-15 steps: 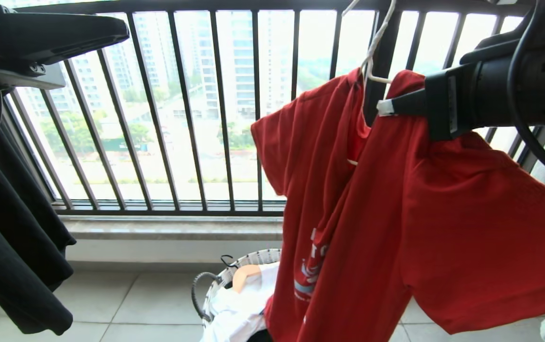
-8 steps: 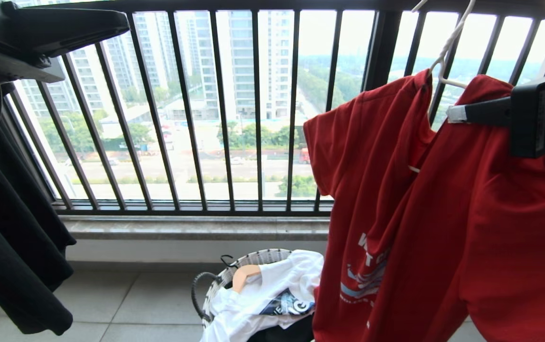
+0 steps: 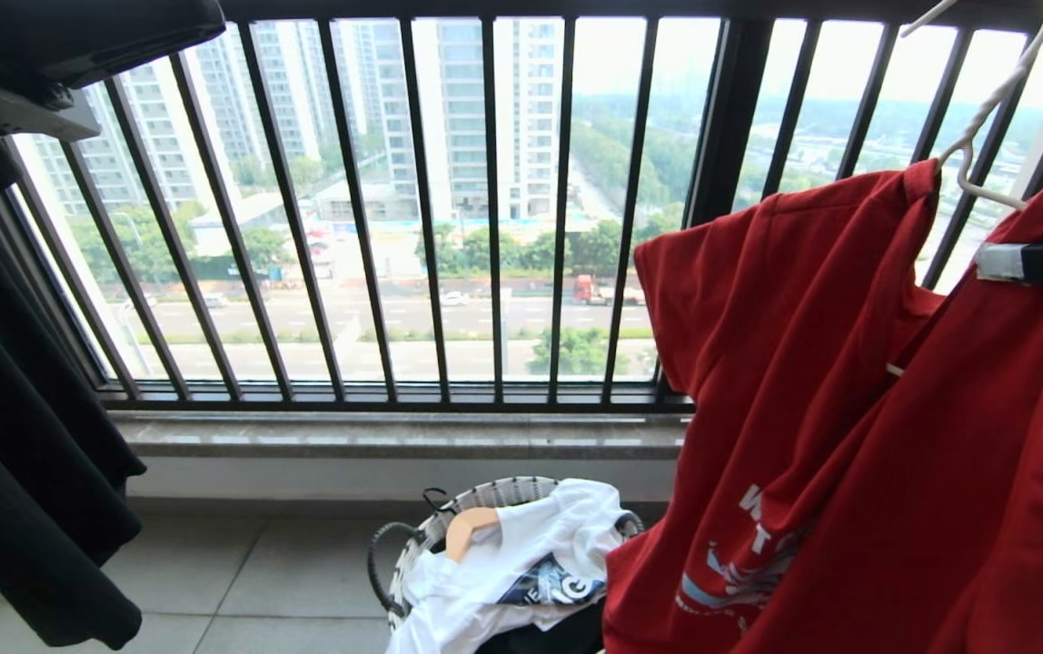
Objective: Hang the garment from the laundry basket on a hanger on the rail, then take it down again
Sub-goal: Hang the clothes rack on the clothesline
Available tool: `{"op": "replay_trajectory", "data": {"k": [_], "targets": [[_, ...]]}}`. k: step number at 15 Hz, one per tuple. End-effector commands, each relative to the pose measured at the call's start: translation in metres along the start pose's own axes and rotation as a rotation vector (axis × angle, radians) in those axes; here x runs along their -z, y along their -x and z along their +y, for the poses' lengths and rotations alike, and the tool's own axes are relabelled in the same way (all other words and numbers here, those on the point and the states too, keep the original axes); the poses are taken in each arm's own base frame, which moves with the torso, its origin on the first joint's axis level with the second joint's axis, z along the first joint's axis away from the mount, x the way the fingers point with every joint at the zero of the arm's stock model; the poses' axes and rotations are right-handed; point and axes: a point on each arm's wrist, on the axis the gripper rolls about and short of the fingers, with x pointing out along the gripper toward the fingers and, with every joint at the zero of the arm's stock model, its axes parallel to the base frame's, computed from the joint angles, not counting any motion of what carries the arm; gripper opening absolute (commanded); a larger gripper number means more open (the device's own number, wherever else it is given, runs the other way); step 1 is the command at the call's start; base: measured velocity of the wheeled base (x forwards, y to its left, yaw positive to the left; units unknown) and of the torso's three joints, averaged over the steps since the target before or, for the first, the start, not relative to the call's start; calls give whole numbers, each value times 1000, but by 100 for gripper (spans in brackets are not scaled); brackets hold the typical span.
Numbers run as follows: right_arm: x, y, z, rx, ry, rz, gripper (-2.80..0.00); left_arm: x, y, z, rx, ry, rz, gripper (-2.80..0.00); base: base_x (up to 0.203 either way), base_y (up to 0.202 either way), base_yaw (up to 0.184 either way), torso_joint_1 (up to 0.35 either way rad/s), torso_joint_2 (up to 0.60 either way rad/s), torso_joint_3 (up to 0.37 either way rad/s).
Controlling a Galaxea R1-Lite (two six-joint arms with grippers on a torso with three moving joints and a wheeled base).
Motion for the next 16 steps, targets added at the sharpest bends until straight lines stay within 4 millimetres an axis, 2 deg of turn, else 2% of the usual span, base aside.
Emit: {"op": "replay_trajectory", "data": {"k": [1, 7, 11, 16], "targets": [[0, 9, -4, 7, -8, -21, -280, 0, 0, -2, 7, -1, 1, -280, 0, 0, 0, 85, -334, -349], [9, 7, -3, 2, 2, 7, -280, 0, -1, -7, 28, 6, 9, -280, 0, 0, 0, 108, -495, -328], [10, 9, -4, 2, 2, 7, -280, 5, -4, -29, 97, 8, 17, -280, 0, 0, 0, 155, -469, -317], [13, 8, -3, 2, 6, 16, -280, 8, 6, -57, 138, -8, 12, -280, 0, 0, 0, 186, -483, -302]]}}
